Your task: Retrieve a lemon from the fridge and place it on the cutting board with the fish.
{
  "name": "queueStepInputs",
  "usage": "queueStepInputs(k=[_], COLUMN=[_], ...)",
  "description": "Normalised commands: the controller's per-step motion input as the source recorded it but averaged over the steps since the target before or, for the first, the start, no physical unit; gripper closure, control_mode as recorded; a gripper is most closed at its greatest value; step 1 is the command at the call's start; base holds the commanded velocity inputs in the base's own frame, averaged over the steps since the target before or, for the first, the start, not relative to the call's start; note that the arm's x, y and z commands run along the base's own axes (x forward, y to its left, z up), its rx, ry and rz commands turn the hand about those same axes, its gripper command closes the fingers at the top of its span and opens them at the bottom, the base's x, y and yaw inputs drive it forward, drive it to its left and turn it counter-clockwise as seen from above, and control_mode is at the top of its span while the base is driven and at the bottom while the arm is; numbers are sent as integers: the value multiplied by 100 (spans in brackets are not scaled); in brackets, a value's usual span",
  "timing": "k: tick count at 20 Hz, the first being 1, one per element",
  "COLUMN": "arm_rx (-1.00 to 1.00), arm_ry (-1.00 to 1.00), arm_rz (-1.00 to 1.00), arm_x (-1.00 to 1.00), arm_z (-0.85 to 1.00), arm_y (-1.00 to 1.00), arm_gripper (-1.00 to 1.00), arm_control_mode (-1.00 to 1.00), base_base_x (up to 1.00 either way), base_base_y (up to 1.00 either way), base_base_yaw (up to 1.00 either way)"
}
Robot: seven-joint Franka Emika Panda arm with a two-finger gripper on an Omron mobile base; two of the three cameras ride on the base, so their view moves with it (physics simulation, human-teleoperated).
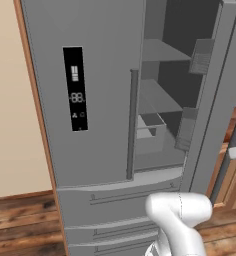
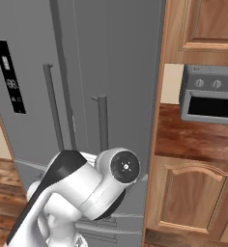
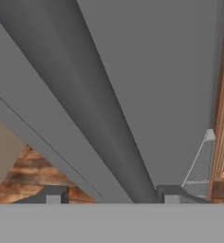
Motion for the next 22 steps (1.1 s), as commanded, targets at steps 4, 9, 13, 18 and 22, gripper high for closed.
queueStepInputs(k=[4, 9, 13, 18, 22], arm_rx=[-10, -28, -37, -29, -30], arm_ry=[0, 0, 9, 7, 17], arm_rz=[-11, -12, 0, -8, -18], arm_x=[-62, -57, -5, 7, 41], arm_z=[32, 31, 18, 32, 18], arm_y=[0, 36, 100, 100, 96], arm_gripper=[-100, -100, -100, -100, -100], arm_control_mode=[-100, -100, -100, -100, -100], base_base_x=[0, 0, 0, 0, 0], base_base_y=[0, 0, 0, 0, 0], base_base_yaw=[0, 0, 0, 0, 0])
